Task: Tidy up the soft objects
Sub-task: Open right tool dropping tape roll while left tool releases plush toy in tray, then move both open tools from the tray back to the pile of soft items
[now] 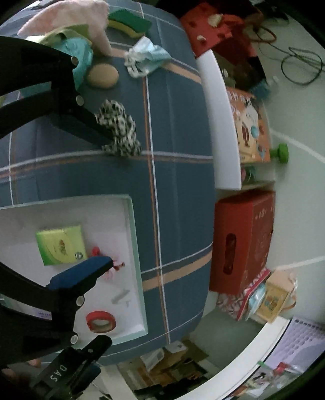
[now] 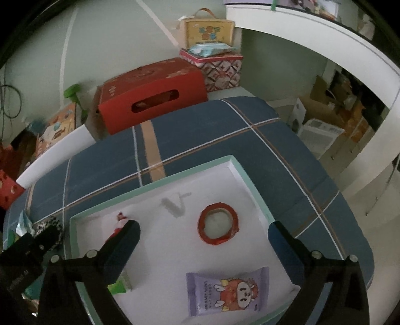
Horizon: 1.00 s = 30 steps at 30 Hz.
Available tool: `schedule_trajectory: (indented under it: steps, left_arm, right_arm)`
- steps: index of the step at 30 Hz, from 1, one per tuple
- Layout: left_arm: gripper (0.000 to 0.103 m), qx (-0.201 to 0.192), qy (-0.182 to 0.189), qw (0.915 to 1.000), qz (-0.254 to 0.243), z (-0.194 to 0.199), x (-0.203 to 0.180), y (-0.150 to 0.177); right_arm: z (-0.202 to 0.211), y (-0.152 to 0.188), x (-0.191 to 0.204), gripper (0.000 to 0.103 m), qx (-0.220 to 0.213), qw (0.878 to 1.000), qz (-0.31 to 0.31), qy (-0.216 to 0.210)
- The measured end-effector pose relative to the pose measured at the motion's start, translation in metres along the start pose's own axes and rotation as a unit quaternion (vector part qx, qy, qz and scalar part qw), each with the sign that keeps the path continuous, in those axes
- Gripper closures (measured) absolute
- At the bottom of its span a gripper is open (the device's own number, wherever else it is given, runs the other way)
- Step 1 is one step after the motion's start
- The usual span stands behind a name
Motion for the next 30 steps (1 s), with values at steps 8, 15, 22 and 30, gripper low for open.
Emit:
schedule_trajectory:
  steps: [8,15,22,30]
  left_arm:
    - [0.013,-0.039,-0.004,0.9992,0.002,0.047,0.018,0.018]
    - [0.013,-0.059,-0.033,0.9974,0.025,0.073,0.055,0.040]
    - [0.013,-0.063,-0.068,0.9902,0.105,0.081,0.122,0.069]
    - [0.013,-0.063,-0.086,0.9726,0.206,0.090,0.204,0.110]
  right_arm:
    - [0.028,0.011,0.030,0.000,-0.031,0.998,0.045,-0.018]
    - [0.045,0.033,0.067,0.000,-0.049,0.993,0.087,-0.057]
    - [0.047,0.053,0.108,0.000,-0.046,0.985,0.137,-0.091]
    - [0.058,0.074,0.144,0.000,-0.050,0.977,0.176,-0.105]
Point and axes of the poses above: each gripper's, at about its wrist camera, not at the fingertips, and z roughly against the way its jaws point, x to its left, y to its underside, the point moved 1 cm from there along -z, roughly the way its jaws point, and after that the axes turned 12 degrees about x, right-handed, at the moved point
